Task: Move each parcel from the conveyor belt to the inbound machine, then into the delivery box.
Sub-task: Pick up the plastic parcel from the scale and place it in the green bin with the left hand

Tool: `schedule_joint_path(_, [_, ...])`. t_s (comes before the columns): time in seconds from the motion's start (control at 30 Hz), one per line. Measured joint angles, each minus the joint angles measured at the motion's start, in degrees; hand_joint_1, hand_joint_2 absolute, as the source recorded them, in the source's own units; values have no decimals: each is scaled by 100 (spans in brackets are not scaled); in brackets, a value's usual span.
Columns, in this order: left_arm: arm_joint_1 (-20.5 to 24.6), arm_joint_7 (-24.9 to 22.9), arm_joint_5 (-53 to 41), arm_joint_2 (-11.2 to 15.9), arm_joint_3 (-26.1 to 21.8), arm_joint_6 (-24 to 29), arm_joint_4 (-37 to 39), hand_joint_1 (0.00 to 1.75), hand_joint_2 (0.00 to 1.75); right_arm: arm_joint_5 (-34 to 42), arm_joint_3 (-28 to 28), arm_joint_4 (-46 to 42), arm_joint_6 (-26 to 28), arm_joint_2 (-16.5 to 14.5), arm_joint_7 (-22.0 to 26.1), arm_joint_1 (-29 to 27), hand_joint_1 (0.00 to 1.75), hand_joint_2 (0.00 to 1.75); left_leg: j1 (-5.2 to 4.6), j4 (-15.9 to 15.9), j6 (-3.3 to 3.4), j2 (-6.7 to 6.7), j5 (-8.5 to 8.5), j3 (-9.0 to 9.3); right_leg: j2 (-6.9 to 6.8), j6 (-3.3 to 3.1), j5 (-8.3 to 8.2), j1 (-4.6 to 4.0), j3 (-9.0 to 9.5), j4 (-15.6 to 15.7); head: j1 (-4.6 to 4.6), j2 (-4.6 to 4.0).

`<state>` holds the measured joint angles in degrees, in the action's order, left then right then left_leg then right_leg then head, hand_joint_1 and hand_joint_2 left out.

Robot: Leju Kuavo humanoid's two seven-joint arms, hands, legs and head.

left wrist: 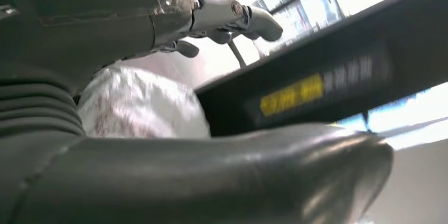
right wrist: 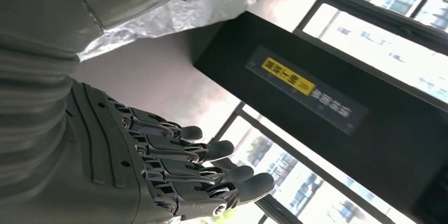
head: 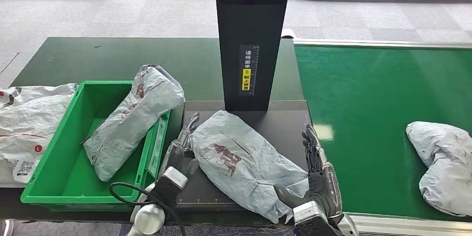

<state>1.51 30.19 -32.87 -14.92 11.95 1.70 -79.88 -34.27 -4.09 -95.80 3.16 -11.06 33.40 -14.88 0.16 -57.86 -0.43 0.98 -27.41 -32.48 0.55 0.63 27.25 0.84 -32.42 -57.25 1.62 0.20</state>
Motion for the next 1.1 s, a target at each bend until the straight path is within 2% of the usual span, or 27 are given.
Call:
schedule_joint_path(0.13, [110,-189,-1436,51,509,252,302,0,175,92,140,-207,-165,-53,267,-74,0,175,-1,0,0,-1,0,1,0,0,-1,1,0,1,1,0])
schedule_joint_path(0.23, [245,-262,-1997,90,852,385,670,0,175,136,159,-284,-209,-72,382,-124,0,175,-1,0,0,-1,0,3,1,0,-1,0,0,1,0,0])
schedule_joint_path(0.47, [655,-207,-2278,102,1283,421,1541,0,175,254,196,-295,-278,-74,419,-102,0,175,1,0,-1,-2,2,5,0,0,-2,-1,2,-2,0,0])
schedule_joint_path(0.83, [991,-221,-2278,-17,1475,333,2388,0,175,293,197,-247,-300,-74,407,67,0,175,0,0,-1,-1,1,4,0,0,-2,0,3,-2,0,0])
schedule_joint_path(0.97, [1097,-211,-2314,-68,1521,390,2626,174,175,313,197,-218,-297,-74,362,117,0,175,0,0,-1,0,2,4,0,0,-2,0,3,-2,0,0])
schedule_joint_path(1.1, [1221,-166,-2427,-110,1524,725,2831,175,175,326,197,-212,-272,-74,339,116,0,175,0,0,-1,-1,2,4,0,0,-2,-1,3,-2,0,0])
